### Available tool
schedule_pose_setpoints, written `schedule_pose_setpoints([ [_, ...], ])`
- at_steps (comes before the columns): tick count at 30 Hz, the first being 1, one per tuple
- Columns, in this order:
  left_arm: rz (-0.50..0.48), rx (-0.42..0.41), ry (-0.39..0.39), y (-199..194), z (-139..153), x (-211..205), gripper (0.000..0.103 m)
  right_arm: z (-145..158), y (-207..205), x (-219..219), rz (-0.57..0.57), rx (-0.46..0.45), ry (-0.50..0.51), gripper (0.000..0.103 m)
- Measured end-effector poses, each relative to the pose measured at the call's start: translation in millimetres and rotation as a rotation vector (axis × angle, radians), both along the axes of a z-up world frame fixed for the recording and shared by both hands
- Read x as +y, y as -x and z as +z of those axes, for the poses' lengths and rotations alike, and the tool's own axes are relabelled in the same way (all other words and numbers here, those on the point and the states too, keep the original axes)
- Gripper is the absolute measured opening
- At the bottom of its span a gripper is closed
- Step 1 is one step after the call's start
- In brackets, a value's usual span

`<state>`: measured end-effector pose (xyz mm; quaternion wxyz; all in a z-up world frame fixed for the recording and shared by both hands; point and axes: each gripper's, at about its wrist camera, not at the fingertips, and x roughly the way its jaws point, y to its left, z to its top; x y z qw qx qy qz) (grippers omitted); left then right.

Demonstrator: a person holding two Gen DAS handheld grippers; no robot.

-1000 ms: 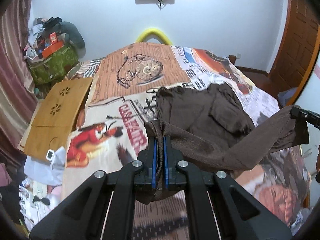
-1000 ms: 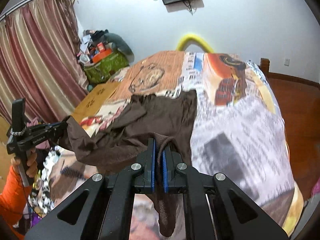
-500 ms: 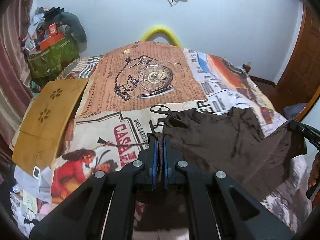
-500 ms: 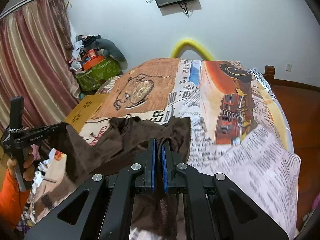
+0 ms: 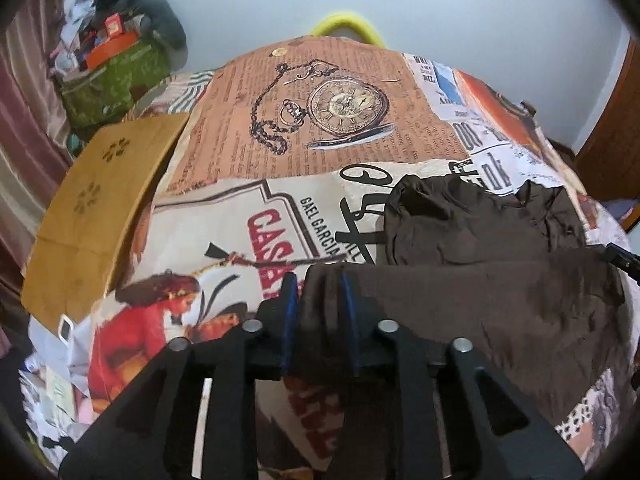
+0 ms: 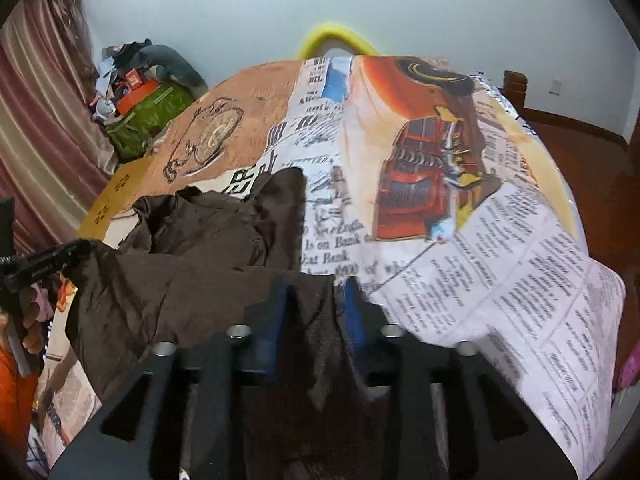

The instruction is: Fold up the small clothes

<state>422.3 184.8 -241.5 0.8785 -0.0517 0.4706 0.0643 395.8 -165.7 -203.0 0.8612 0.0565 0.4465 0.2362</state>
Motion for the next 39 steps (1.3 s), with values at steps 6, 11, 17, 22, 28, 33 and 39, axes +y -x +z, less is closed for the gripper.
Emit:
schedule_pose_setpoints([
  [6,-0.015,-0.008,0.02,21,1,2,0.047,6,14,-14,0.009,-0.006,-0.003,0.041],
  [11,-0.012,0.043,0.027,23,-13,0,0.047,-8,24,-6,0.031,0.034,0.027,0.042],
  [17,-0.029,0.087,0.053,20,-36,-2,0.047,-17,39,-4,0.025,0.01,0.04,0.042],
  [22,-0.035,0.065,0.068,23,-38,0,0.046,-19,36,1,0.05,-0.016,0.115,0.042],
  [28,-0.028,0.047,0.146,25,-38,5,0.017,-26,41,4,0.06,-0.019,0.14,0.014],
  [33,-0.035,0.008,0.061,29,-27,-5,0.007,-22,43,2,0.074,-0.015,0.122,0.006],
  [39,-0.041,-0.077,0.065,36,9,-6,0.006,7,46,-3,0.078,-0.064,0.043,0.006],
])
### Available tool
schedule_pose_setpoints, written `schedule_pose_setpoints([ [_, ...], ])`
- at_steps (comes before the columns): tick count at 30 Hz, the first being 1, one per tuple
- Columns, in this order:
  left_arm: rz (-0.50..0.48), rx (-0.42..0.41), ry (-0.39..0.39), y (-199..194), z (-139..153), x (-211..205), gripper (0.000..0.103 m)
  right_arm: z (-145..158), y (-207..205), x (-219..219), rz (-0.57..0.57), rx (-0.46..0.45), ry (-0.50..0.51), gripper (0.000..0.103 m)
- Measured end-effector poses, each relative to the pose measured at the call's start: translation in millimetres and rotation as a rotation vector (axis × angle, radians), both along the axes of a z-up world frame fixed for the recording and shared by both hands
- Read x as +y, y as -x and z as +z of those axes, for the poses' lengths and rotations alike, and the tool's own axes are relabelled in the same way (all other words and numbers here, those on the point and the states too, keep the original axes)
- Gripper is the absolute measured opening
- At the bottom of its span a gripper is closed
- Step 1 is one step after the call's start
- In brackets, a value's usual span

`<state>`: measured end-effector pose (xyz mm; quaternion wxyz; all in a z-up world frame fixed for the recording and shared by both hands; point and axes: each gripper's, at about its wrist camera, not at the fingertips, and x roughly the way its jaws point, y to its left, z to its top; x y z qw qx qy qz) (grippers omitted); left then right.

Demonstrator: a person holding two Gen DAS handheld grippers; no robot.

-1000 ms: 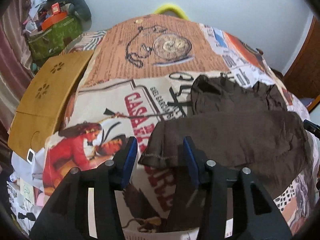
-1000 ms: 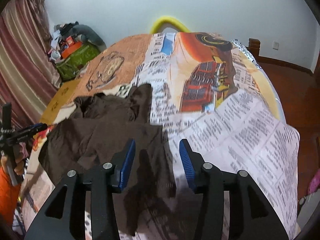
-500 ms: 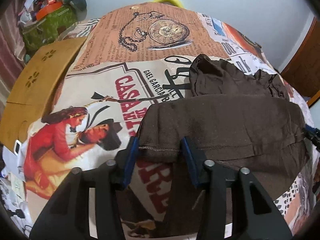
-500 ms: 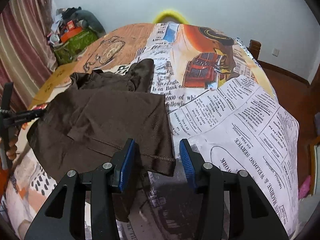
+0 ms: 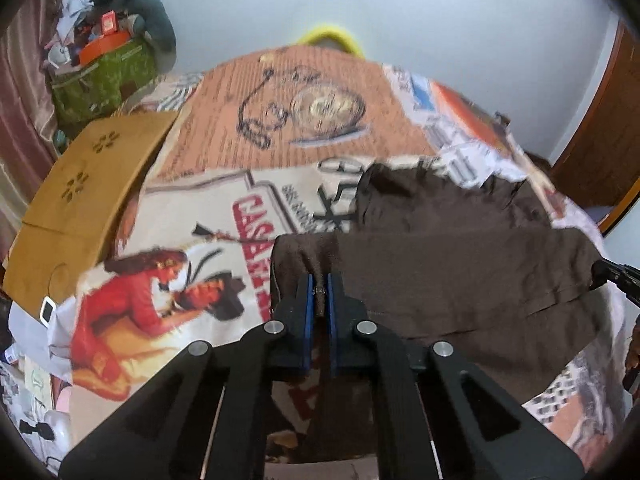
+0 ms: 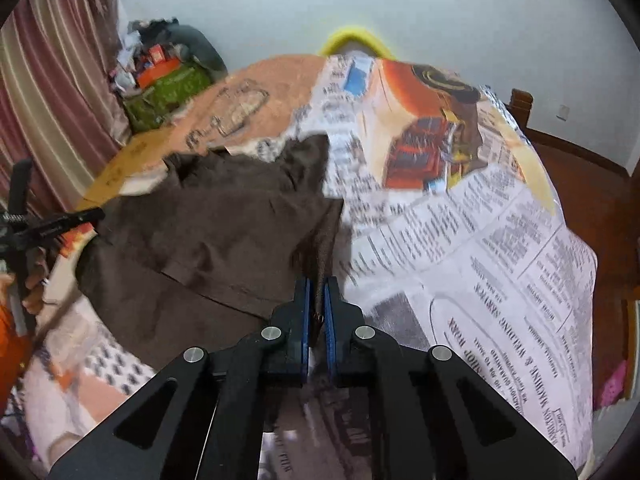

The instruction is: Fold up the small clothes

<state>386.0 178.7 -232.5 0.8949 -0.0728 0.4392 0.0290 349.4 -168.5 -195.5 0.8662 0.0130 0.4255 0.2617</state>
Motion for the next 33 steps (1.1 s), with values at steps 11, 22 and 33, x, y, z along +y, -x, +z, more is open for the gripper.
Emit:
schedule_pose_setpoints([
  [11,-0.011,-0.08,-0.002,-50,49,-12,0.006,54,-45,26,-0.006,-0.154,-0.089,0.006],
  [22,0.133,0.062,0.01,-126,-5,23,0.006,18,-124,35,-0.134,-0.123,0.029,0.004],
  [33,0.149,0.072,-0.028,-127,-26,32,0.035,17,-113,29,-0.119,-0.141,0.086,0.017],
])
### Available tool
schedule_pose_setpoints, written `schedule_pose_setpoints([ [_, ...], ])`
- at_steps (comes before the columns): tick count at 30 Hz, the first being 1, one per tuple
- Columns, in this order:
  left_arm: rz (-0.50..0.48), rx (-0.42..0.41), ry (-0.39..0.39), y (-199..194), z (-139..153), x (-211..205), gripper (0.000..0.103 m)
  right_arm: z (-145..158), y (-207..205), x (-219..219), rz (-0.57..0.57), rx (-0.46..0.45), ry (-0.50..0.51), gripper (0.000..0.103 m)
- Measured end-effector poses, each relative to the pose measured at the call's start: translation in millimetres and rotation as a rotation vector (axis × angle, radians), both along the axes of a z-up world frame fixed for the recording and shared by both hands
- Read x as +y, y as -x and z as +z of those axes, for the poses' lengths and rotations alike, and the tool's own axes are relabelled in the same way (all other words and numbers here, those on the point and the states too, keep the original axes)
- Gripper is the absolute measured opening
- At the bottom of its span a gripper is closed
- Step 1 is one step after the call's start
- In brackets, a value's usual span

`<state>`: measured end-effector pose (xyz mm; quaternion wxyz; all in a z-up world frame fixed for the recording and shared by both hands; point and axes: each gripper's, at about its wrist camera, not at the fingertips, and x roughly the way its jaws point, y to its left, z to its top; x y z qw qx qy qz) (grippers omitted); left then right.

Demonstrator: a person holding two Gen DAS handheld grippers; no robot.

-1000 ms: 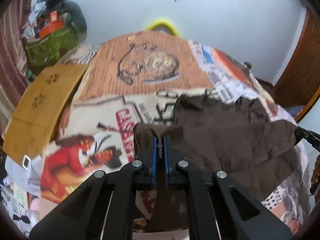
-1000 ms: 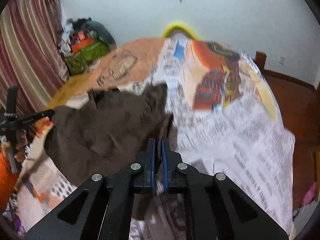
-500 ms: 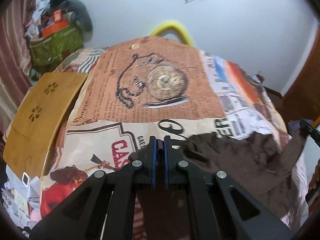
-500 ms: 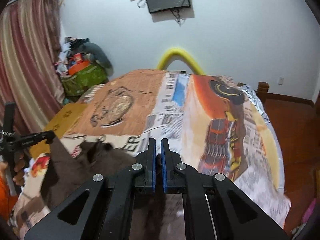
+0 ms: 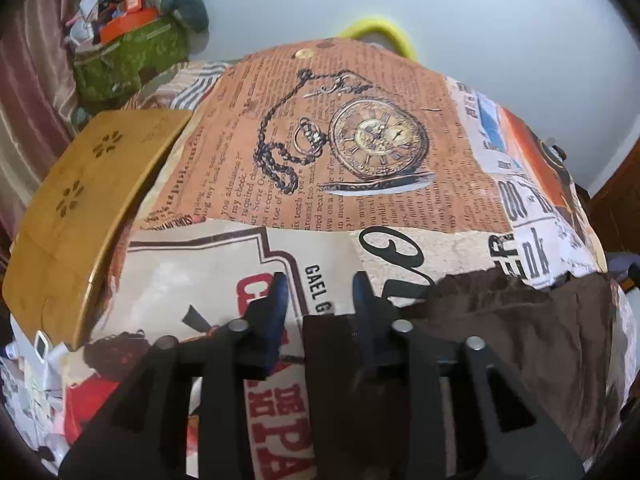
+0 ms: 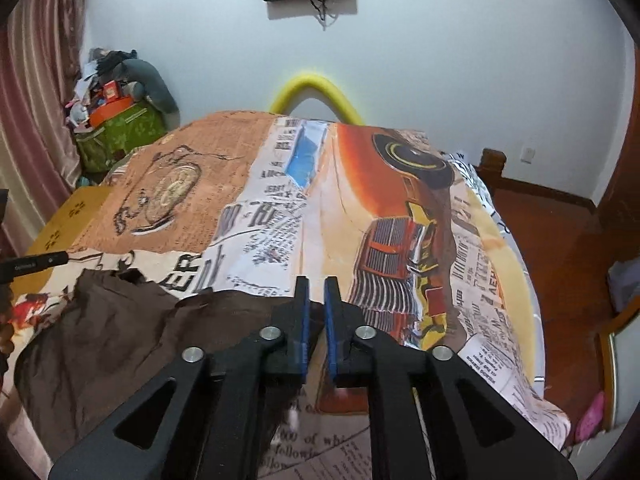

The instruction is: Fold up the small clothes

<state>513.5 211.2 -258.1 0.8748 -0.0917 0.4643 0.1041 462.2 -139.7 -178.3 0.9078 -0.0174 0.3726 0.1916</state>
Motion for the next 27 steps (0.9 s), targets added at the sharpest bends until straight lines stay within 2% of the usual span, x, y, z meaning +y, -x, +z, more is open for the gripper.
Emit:
schedule_pose_setpoints([
  [3,-0.045,-0.005,-0.074,16,9,-9,0.041,9,18,-2,0.04,-0.011,-0.037,0.035],
  [8,-0.144,0.001,-0.212,54,17,-30,0.058,14,57,-2,0.119,0.026,-0.031,0.04],
  [10,-0.186,0.007,-0.259,73,18,-40,0.072,15,79,-2,0.143,0.025,0.012,0.04],
  [11,-0.202,0.009,-0.27,82,18,-44,0.076,16,89,-3,0.148,0.021,0.023,0.042],
  [13,-0.232,0.021,-0.278,99,15,-51,0.09,15,108,-7,0.159,0.023,0.028,0.052],
  [15,-0.253,0.043,-0.281,111,9,-56,0.092,12,125,-12,0.167,0.039,0.029,0.056],
  [19,-0.262,0.079,-0.308,123,-3,-61,0.092,-5,151,-15,0.175,0.121,0.051,0.056],
  [22,-0.257,0.084,-0.304,120,-3,-60,0.092,-15,167,-17,0.162,0.155,0.057,0.056],
  [25,-0.248,0.082,-0.345,111,-4,-60,0.093,-24,175,-21,0.156,0.209,0.006,0.056],
  [27,-0.246,0.101,-0.372,104,-12,-59,0.094,-32,176,-19,0.148,0.225,0.013,0.056],
])
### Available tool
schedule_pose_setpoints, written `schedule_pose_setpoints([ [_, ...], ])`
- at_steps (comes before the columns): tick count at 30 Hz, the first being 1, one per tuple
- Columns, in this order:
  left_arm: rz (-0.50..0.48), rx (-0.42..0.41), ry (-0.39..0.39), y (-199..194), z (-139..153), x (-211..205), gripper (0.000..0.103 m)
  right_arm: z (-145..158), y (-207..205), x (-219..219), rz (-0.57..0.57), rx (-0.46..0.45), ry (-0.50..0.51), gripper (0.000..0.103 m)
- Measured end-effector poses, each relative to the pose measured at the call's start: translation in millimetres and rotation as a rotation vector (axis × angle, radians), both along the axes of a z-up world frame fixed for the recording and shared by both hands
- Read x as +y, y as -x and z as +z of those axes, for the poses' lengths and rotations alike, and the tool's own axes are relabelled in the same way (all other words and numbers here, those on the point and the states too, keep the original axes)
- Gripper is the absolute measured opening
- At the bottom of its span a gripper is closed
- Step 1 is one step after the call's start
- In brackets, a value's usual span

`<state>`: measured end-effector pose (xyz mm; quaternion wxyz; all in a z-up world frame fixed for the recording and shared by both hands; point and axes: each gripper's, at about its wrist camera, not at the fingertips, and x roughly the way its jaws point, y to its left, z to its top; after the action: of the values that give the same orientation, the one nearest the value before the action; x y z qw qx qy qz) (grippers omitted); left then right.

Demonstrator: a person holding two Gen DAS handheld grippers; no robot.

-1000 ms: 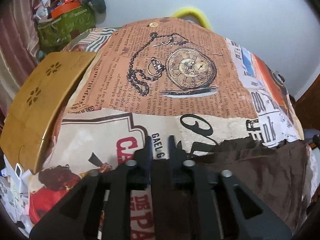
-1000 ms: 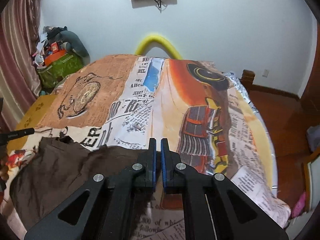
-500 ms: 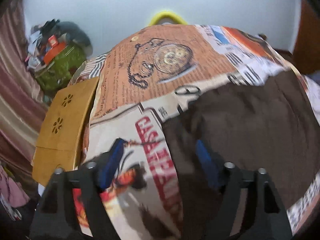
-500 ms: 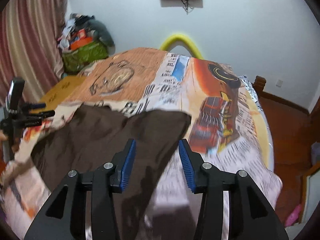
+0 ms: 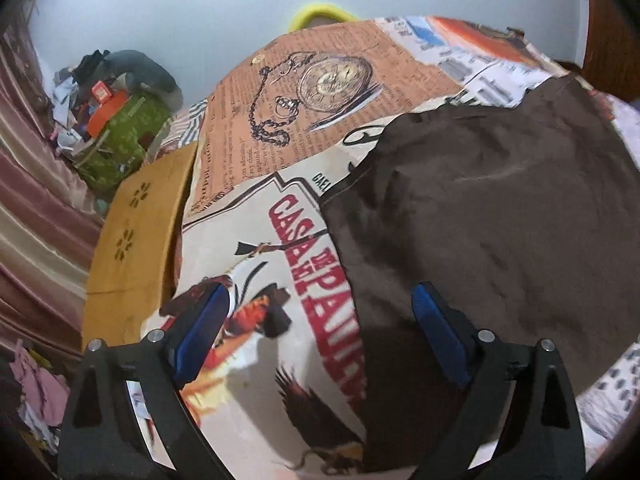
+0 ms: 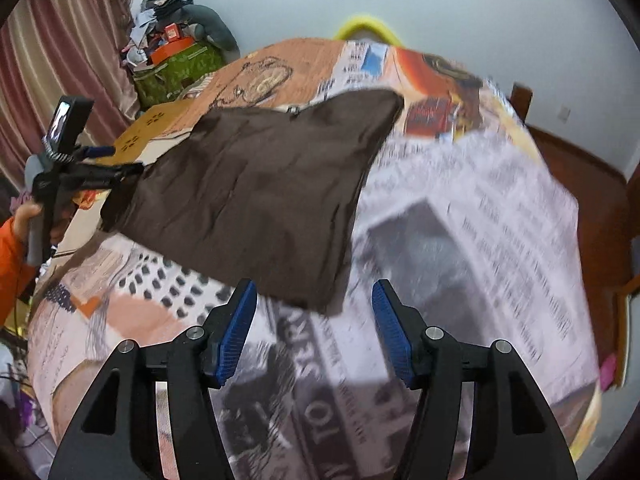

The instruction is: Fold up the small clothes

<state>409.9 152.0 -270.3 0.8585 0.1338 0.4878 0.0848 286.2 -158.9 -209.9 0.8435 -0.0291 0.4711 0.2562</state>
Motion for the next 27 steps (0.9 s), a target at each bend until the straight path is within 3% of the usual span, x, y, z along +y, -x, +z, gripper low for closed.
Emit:
schedule_pose_setpoints([
  [2,-0.011,0.071,0.018,-5,-17,1,0.095,-5,1,0,-0.008,0.02,-0.005,0.056],
  [5,-0.047,0.055,-0.023,3,-20,-6,0.095,-9,-2,1,-0.013,0.046,-0.021,0.056],
  [9,-0.139,0.102,-0.061,18,-21,-25,0.095,-14,0,6,0.004,0.055,-0.012,0.056],
  [10,-0.142,0.12,-0.039,21,-21,-26,0.095,-15,2,7,0.008,0.053,-0.01,0.056],
  [13,-0.132,0.19,0.123,28,-22,-23,0.095,-13,5,7,0.013,0.051,-0.02,0.056],
  [16,-0.118,0.209,0.195,38,-23,-21,0.095,-13,10,4,0.01,0.061,-0.038,0.056],
  [20,-0.107,0.18,0.188,49,-21,-22,0.096,-20,11,0,0.005,0.107,-0.065,0.056],
  [27,-0.034,0.061,0.073,54,-2,-16,0.098,-28,-9,-4,-0.057,0.19,-0.212,0.056],
])
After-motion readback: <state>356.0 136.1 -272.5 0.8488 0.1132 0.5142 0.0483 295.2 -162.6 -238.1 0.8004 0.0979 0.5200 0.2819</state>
